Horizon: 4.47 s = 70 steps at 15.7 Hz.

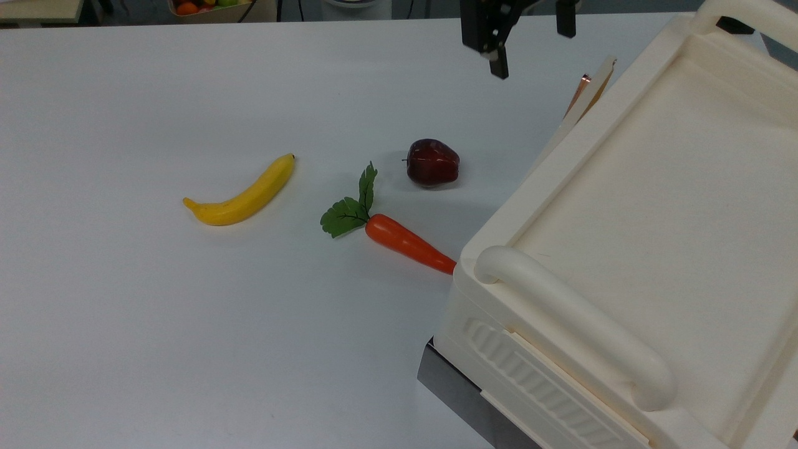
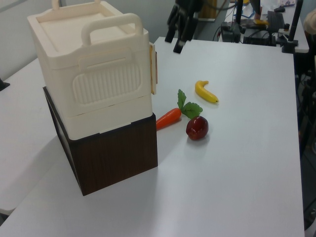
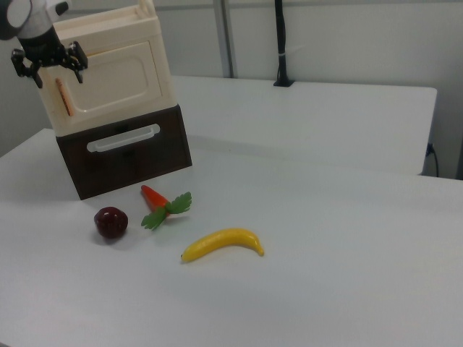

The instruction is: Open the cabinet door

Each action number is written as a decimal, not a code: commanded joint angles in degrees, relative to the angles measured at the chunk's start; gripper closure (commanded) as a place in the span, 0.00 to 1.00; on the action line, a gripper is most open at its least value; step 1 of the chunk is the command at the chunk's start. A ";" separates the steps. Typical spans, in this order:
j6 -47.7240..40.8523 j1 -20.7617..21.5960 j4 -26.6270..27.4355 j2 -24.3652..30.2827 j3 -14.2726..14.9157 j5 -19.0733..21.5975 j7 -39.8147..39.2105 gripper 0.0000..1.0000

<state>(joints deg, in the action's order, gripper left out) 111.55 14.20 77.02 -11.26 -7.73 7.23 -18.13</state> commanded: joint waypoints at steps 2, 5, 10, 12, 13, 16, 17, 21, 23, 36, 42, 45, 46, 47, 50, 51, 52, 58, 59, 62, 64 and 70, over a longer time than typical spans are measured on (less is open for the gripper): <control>2.52 0.39 -0.38 1.41 -0.18 0.59 1.52 0.00; 7.87 1.18 -0.21 1.50 -0.70 1.65 1.52 0.00; 14.21 1.26 0.32 0.71 -3.43 3.23 1.43 0.00; 14.31 1.96 0.50 0.10 -3.69 3.32 1.43 0.00; 14.31 1.97 0.93 0.10 -3.69 3.32 1.43 0.00; 14.13 2.06 1.72 0.10 -3.78 3.41 1.43 0.00; 14.04 1.97 2.34 0.01 -3.78 3.41 1.43 0.00; 13.60 1.97 3.40 0.10 -3.78 3.67 1.43 0.00; 12.90 1.62 3.40 0.18 -3.78 3.76 1.43 0.00; 5.52 -0.49 2.43 3.52 -3.43 3.76 3.00 0.00; 6.22 0.83 2.96 2.47 -3.78 3.24 7.04 0.00; 6.31 0.91 3.22 1.51 -3.78 2.80 11.70 0.00; 6.48 1.09 3.22 1.16 -3.78 2.71 12.67 0.00; 6.83 1.87 3.31 0.98 -3.78 2.62 13.29 0.00; 7.45 2.41 4.01 0.10 -3.69 2.62 13.73 0.00; 7.36 2.41 4.10 0.10 -3.69 2.62 14.60 0.00; 7.36 2.41 4.28 0.10 -3.69 2.53 15.31 0.00; 7.19 1.88 4.89 0.01 -3.43 2.18 15.58 0.00; 7.27 1.71 4.98 0.01 -3.17 2.00 15.58 0.00; 6.66 -0.84 5.51 0.01 -2.47 1.91 15.58 0.00; 6.48 -2.24 5.60 0.01 -0.63 1.91 15.58 0.00; 5.70 -3.39 8.05 0.01 4.12 1.74 15.49 0.00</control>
<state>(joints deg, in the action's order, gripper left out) 118.03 10.49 82.43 -12.28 -5.37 9.51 -3.23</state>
